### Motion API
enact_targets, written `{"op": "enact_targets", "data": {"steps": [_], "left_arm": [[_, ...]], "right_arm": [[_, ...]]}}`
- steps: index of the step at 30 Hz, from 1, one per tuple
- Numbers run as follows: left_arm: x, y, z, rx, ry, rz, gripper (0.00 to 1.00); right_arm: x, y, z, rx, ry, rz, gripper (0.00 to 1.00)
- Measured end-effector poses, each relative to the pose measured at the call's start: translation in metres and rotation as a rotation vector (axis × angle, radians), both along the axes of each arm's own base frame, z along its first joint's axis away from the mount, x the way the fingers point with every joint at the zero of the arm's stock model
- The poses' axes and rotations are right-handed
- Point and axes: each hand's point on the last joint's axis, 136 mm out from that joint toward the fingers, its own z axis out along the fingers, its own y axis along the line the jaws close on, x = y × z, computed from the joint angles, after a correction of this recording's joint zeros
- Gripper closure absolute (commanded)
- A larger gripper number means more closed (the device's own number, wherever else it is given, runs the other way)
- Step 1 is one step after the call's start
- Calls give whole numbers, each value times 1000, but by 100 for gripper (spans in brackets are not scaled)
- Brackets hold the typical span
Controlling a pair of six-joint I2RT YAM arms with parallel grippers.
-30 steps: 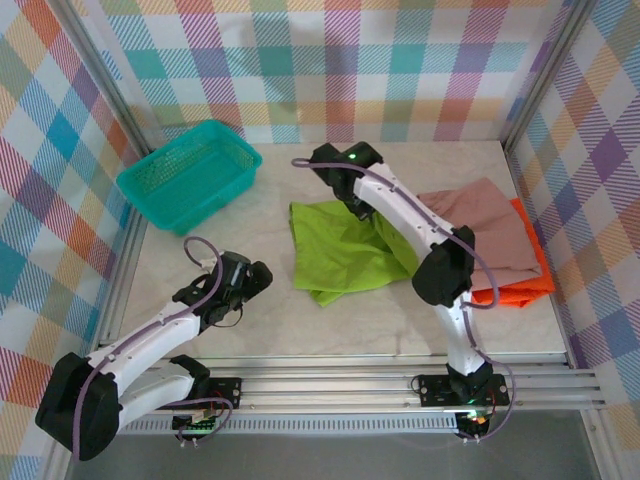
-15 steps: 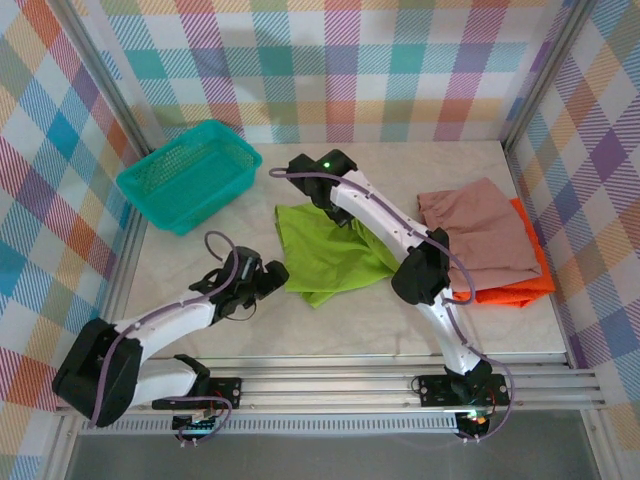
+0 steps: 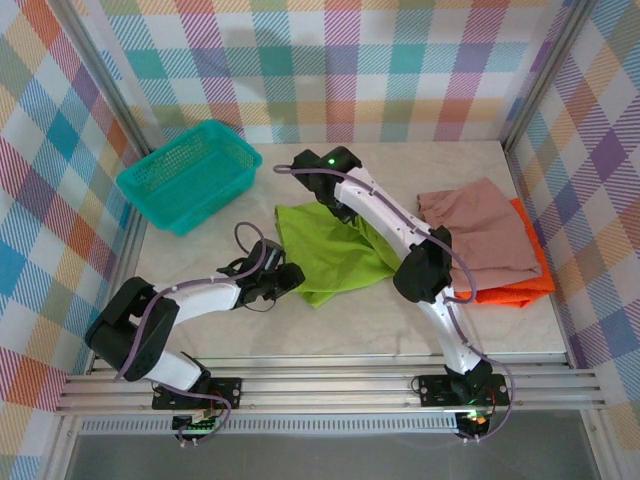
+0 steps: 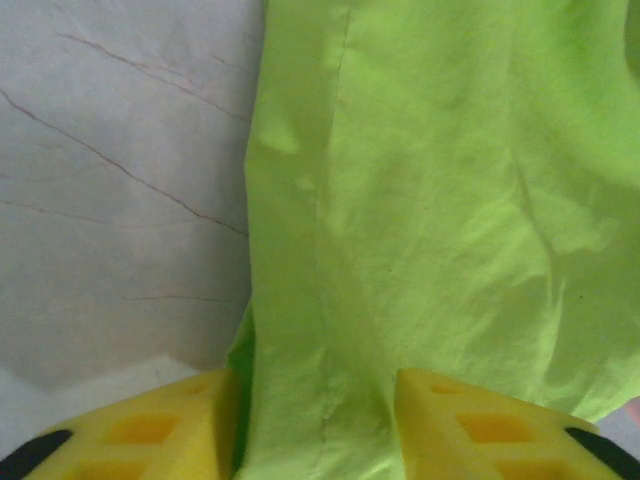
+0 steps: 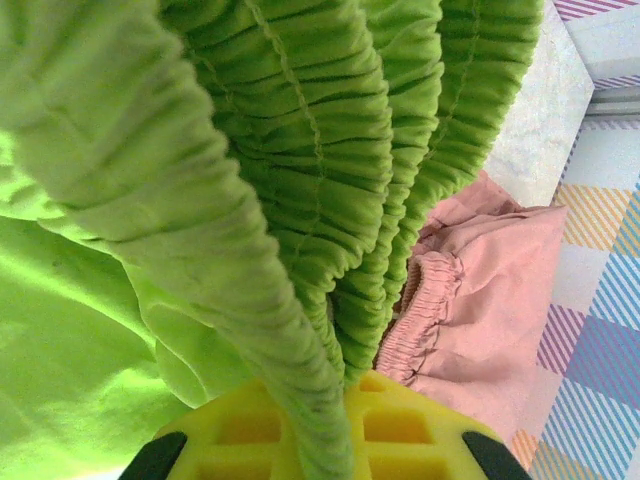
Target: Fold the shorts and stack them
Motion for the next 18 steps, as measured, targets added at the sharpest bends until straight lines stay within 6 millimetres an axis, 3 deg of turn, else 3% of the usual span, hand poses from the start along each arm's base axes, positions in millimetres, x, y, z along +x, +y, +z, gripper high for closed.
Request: {"op": "enact_targets", "data": {"steps": [2, 5, 14, 18], "left_arm": [[-1, -2, -3, 7, 8, -7, 81], [-3, -7, -4, 17, 7, -18, 90], [-45, -58, 2, 35, -24, -152, 92], [-63, -72, 0, 48, -30, -185, 90]], "right_arm": [[2, -1, 0, -1, 0, 0, 100], [4, -4, 0, 0, -1, -2, 100], [12, -14, 5, 8, -12, -22, 100], [18, -18, 15, 30, -39, -33, 100]]}}
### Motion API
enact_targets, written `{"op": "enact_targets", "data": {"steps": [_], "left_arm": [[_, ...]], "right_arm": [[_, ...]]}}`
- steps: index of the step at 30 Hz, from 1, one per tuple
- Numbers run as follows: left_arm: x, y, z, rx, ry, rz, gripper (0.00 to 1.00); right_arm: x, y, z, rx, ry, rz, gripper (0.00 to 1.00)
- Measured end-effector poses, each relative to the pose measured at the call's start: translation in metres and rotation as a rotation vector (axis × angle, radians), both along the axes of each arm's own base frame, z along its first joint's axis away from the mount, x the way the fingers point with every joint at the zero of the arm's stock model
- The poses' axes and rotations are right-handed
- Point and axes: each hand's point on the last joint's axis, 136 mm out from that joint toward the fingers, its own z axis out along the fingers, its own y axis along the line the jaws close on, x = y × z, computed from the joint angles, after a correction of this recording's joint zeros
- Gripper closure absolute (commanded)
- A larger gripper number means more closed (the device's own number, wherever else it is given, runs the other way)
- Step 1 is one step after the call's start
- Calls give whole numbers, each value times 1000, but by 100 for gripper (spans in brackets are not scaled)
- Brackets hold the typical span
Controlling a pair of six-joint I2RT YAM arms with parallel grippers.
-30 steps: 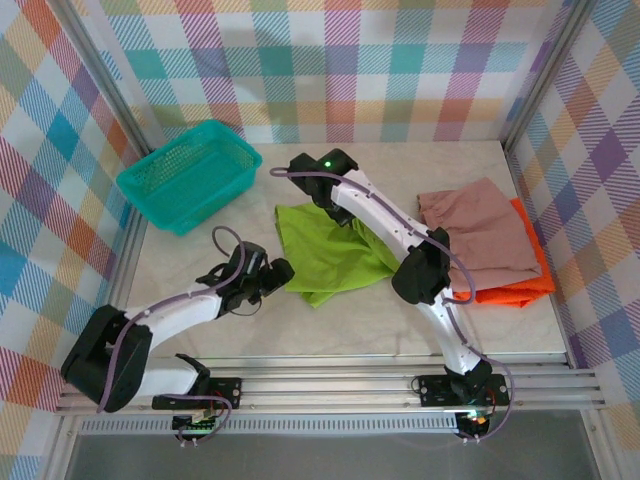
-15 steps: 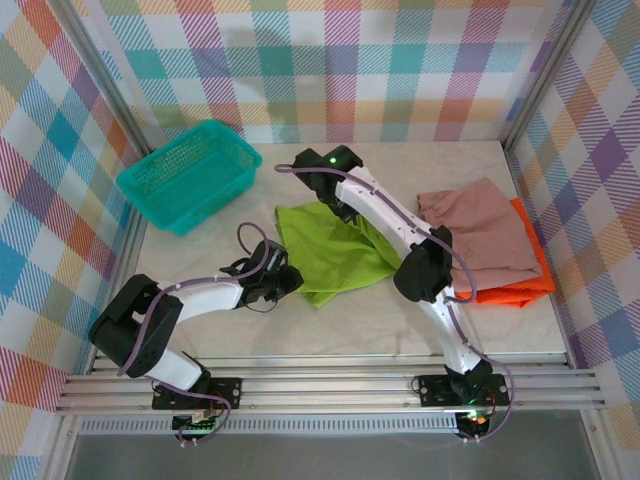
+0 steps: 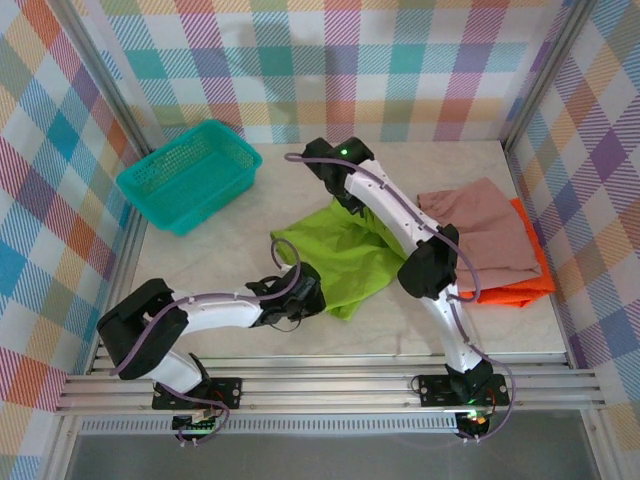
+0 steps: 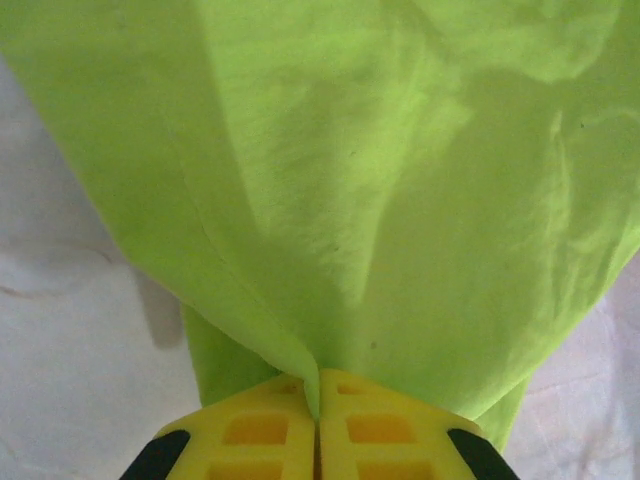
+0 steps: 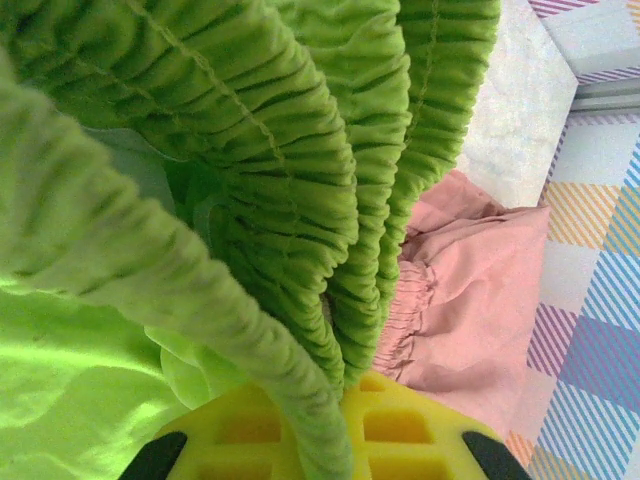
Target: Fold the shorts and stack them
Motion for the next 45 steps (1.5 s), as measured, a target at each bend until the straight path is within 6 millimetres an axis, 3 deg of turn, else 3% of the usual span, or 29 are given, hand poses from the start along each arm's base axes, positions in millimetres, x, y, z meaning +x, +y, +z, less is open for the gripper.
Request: {"op": "enact_targets", "data": {"steps": [7, 19, 26, 33, 42, 45], "left_arm": [[-5, -10, -16, 28, 20, -1, 88], [1, -27, -14, 13, 4, -15, 86], [2, -27, -12, 16, -7, -14, 77], [5, -22, -6, 31, -33, 3, 71], [5, -21, -6, 35, -34, 5, 67], [5, -17, -1, 35, -48, 9, 57]], "right_arm": [[-4, 0, 10, 35, -13, -14, 100], [-39, 48, 7, 176, 34, 15, 100], [-53, 67, 0, 250, 76, 10, 100], [-64, 83, -16, 320, 158, -4, 99], [-85, 113, -53, 407, 317, 0, 96], [-90, 121, -66, 436, 362, -4, 91]]}}
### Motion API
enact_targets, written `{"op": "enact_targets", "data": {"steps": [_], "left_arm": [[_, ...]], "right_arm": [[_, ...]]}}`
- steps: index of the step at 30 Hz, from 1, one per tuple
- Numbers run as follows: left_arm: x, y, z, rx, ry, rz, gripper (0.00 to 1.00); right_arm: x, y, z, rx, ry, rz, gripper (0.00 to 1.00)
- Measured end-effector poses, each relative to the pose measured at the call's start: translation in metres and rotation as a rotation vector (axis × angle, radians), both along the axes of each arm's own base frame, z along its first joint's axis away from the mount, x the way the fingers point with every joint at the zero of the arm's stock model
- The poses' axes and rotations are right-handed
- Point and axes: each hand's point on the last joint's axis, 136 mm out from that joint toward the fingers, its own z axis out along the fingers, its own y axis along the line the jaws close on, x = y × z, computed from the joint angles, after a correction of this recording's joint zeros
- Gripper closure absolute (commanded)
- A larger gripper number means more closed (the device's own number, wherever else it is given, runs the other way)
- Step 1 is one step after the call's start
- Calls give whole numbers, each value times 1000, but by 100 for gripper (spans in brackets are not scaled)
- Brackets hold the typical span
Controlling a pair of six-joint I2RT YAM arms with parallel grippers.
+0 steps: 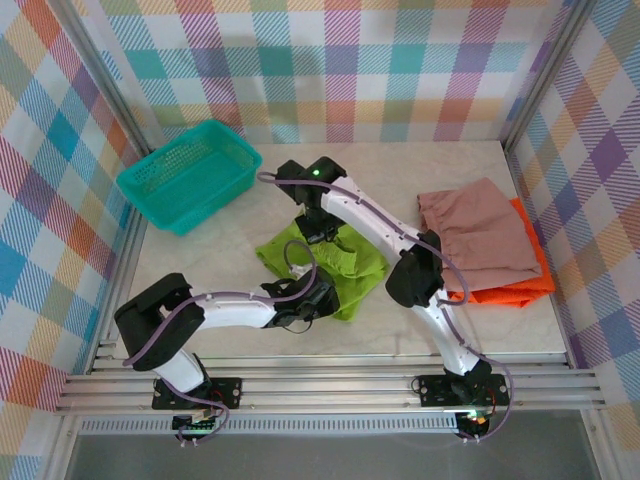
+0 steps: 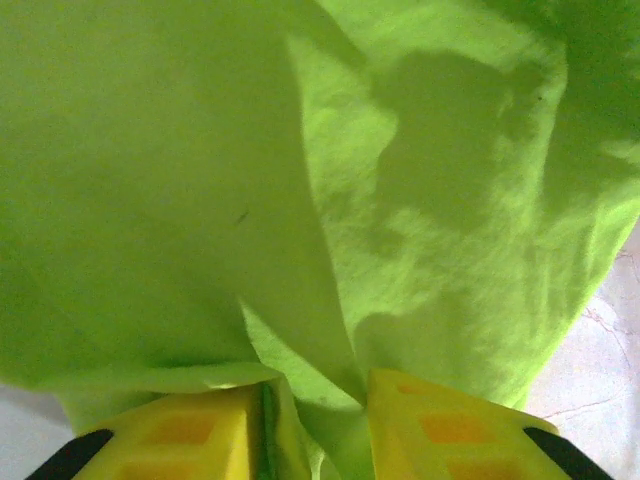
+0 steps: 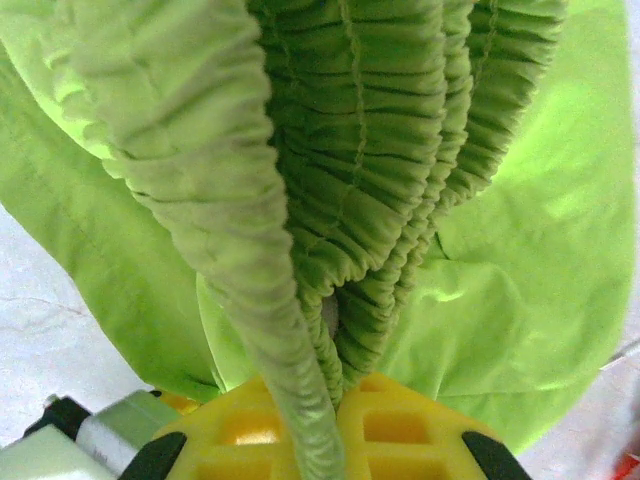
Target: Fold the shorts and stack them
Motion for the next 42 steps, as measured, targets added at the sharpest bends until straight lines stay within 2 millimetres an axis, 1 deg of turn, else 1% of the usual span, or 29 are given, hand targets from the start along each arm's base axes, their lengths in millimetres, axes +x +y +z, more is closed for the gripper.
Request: {"op": "enact_targets", "data": {"steps": [1, 3, 4, 6, 8, 12, 13, 15, 17, 18, 19, 21, 22, 24, 26, 27, 29, 30, 32, 34, 36, 38, 40, 42], "left_arm": [[0, 2, 2, -1, -5, 1, 53], [-1, 5, 8, -5, -16, 6, 43], [-1, 5, 11, -8, -21, 8, 40], [-1, 8, 18, -21, -33, 13, 34], [-2, 11, 24, -31, -43, 17, 29], [-10, 24, 38, -57, -55, 26, 22], [-12, 28, 41, -64, -59, 28, 21], [-16, 36, 55, -91, -78, 39, 18], [-19, 46, 71, -119, -105, 53, 14], [-20, 51, 80, -131, -121, 61, 12], [-21, 56, 89, -143, -138, 68, 10], [-23, 68, 113, -160, -189, 77, 6], [-23, 72, 122, -168, -206, 81, 4], [-19, 79, 150, -204, -250, 91, 2], [-11, 81, 173, -245, -283, 103, 1], [-3, 81, 186, -269, -299, 115, 0], [10, 77, 197, -286, -308, 120, 0], [18, 71, 201, -296, -308, 114, 0], [33, 56, 205, -309, -302, 95, 0], [50, 37, 197, -319, -278, 73, 0], [66, 24, 177, -316, -242, 64, 0], [79, 20, 151, -287, -200, 69, 0], [89, 20, 129, -264, -164, 81, 0], [98, 28, 106, -247, -138, 105, 0]], "right_arm": [[-1, 3, -3, 10, 11, 1, 88], [-3, 10, -11, 38, 38, -4, 79], [-4, 13, -13, 50, 47, -4, 77], [-7, 21, -17, 87, 77, -4, 67], [-10, 30, -18, 133, 105, -3, 53], [-14, 49, -15, 258, 167, -1, 35], [-15, 55, -14, 287, 181, 5, 33], [-16, 66, -11, 366, 221, 5, 31], [-13, 71, -5, 438, 249, -6, 27], [-10, 71, -1, 470, 254, -17, 22], [-6, 69, 4, 498, 252, -29, 18], [8, 55, 18, 544, 211, -67, 10], [14, 46, 26, 561, 184, -81, 7], [26, 20, 47, 603, 107, -124, 4], [35, -5, 66, 653, 37, -168, 3], [38, -19, 75, 678, 3, -193, 3], [47, -45, 86, 719, -57, -251, 2], [51, -58, 87, 733, -80, -278, 2], [57, -77, 80, 749, -104, -327, 1], [58, -92, 63, 747, -102, -366, 1], [56, -104, 42, 736, -82, -401, 0], [52, -113, 24, 724, -60, -425, 0], [49, -120, 12, 716, -49, -440, 1], [43, -124, 7, 718, -47, -441, 1]]}}
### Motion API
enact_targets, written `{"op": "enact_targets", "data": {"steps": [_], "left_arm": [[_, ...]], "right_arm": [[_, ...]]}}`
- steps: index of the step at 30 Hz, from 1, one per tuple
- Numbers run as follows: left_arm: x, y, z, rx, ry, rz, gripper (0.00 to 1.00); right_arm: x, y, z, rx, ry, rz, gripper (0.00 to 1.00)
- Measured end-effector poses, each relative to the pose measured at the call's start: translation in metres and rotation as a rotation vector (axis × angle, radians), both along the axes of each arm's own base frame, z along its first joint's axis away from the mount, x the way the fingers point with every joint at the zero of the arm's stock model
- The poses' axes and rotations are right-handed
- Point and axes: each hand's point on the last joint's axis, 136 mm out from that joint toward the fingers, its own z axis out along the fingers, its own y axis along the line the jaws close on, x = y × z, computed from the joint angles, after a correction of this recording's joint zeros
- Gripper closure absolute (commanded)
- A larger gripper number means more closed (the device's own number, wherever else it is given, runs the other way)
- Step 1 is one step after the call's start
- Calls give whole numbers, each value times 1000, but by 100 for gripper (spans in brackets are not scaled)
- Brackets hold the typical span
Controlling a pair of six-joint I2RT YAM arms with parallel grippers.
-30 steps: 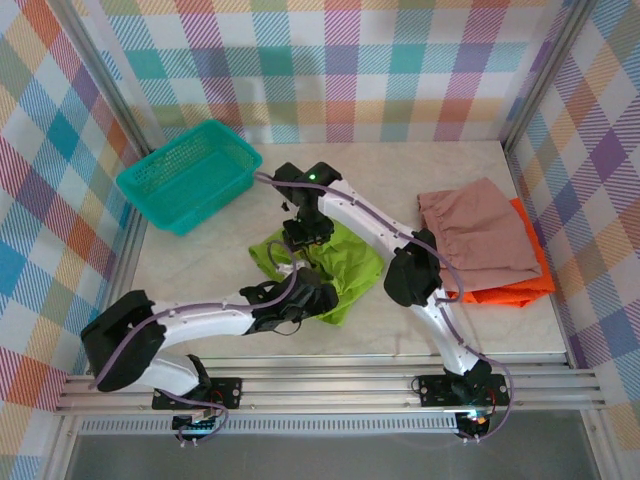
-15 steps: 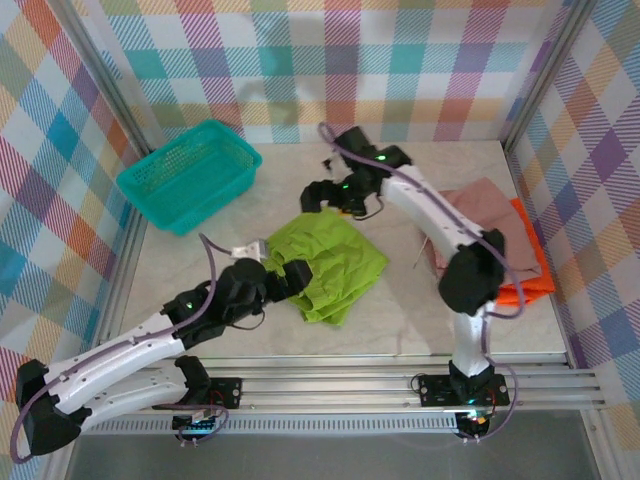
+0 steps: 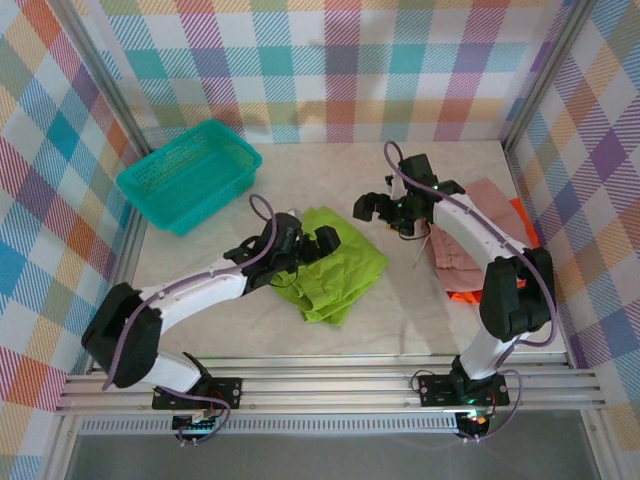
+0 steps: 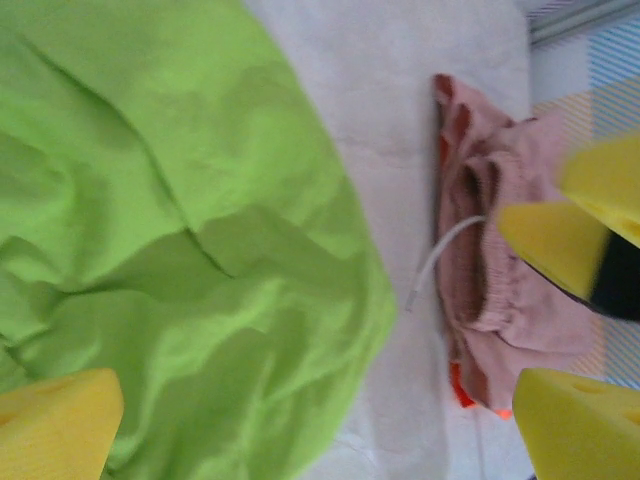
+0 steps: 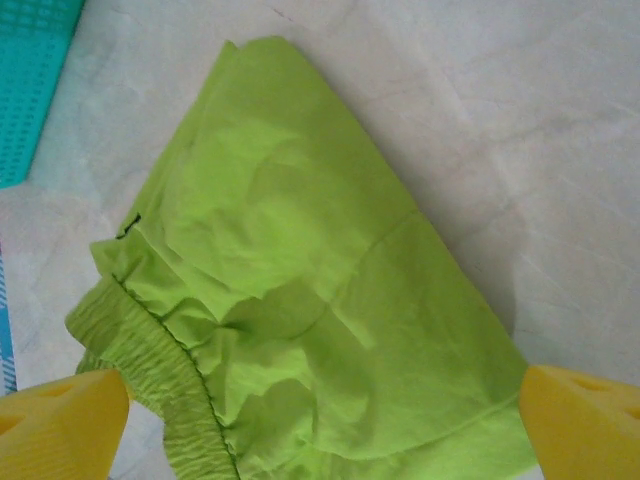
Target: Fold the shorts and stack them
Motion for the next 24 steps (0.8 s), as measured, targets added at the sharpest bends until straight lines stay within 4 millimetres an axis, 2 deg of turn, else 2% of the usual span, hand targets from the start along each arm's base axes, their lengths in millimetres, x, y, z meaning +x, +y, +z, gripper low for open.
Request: {"op": "enact_targets", "data": {"steps": [5, 7, 11, 16, 19, 24], "left_arm": [[8, 38, -58, 31, 76, 71, 0], [9, 46, -71, 37, 83, 79, 0], [14, 43, -67, 34, 35, 50, 0], [15, 44, -67, 59, 11, 5, 0], [17, 48, -68, 74, -1, -12, 0], [18, 51, -69, 84, -9, -31, 0]], "right_arm": [[-2, 1, 14, 30, -63, 34, 1], [-1, 4, 18, 38, -84, 54, 1], [0, 8, 17, 40, -81, 96, 0], [26, 21, 13, 52, -83, 172, 1], [43, 27, 0, 70, -67, 216, 1], [67, 30, -38, 122, 23, 252, 1]]}}
